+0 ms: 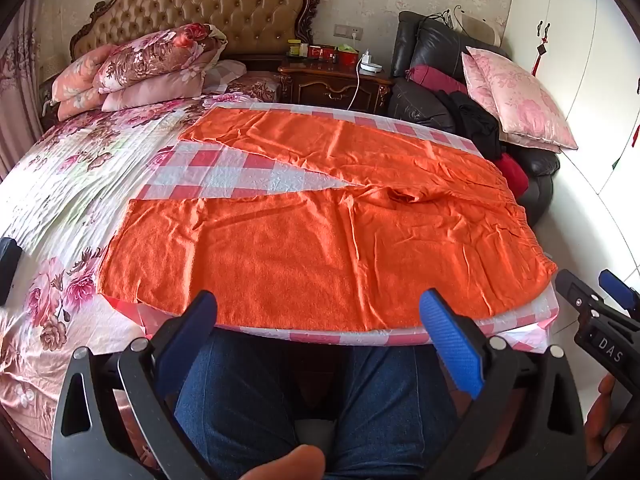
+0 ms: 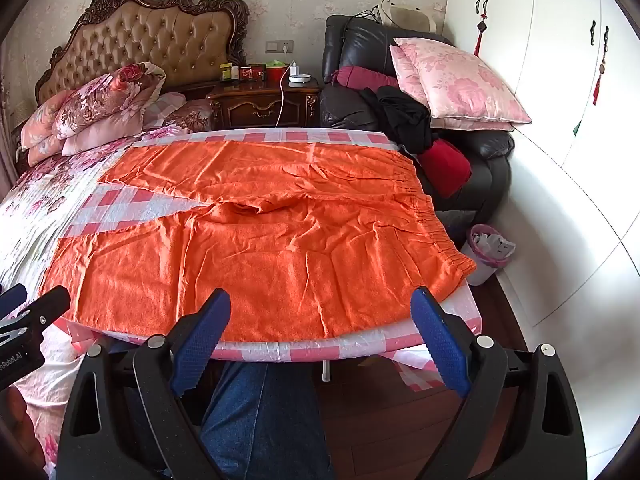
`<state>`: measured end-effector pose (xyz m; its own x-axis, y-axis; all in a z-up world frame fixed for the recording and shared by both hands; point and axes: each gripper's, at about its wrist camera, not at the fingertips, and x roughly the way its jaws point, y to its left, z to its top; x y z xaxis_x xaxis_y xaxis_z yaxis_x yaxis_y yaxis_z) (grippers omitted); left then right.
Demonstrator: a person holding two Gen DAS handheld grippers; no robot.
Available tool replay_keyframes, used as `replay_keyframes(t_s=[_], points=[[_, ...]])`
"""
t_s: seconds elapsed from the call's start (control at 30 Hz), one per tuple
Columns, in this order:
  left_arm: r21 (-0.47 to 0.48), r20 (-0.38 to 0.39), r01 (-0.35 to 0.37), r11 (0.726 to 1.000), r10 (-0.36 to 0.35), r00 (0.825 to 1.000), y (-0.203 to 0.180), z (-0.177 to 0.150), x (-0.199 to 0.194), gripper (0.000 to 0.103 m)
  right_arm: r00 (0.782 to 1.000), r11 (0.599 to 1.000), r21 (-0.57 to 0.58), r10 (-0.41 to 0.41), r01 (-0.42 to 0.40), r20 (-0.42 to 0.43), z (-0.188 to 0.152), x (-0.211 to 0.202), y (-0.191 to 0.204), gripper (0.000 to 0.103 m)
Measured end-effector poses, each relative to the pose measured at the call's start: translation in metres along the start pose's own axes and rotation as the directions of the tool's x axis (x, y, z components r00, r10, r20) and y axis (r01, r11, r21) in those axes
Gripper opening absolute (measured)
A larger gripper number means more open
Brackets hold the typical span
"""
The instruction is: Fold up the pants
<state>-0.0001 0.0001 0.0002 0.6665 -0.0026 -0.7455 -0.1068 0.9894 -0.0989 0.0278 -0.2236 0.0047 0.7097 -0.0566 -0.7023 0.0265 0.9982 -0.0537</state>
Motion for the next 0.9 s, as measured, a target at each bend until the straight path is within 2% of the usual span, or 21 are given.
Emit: replay_keyframes(t_s=[0.9], points=[[0.0, 0.0, 0.0, 1.0, 0.0, 1.0, 0.0, 0.0, 0.0, 0.101, 1.0, 1.0, -0.002, -0.002, 0.002, 0.003, -0.002, -0.0024, 0.0047, 0.088]])
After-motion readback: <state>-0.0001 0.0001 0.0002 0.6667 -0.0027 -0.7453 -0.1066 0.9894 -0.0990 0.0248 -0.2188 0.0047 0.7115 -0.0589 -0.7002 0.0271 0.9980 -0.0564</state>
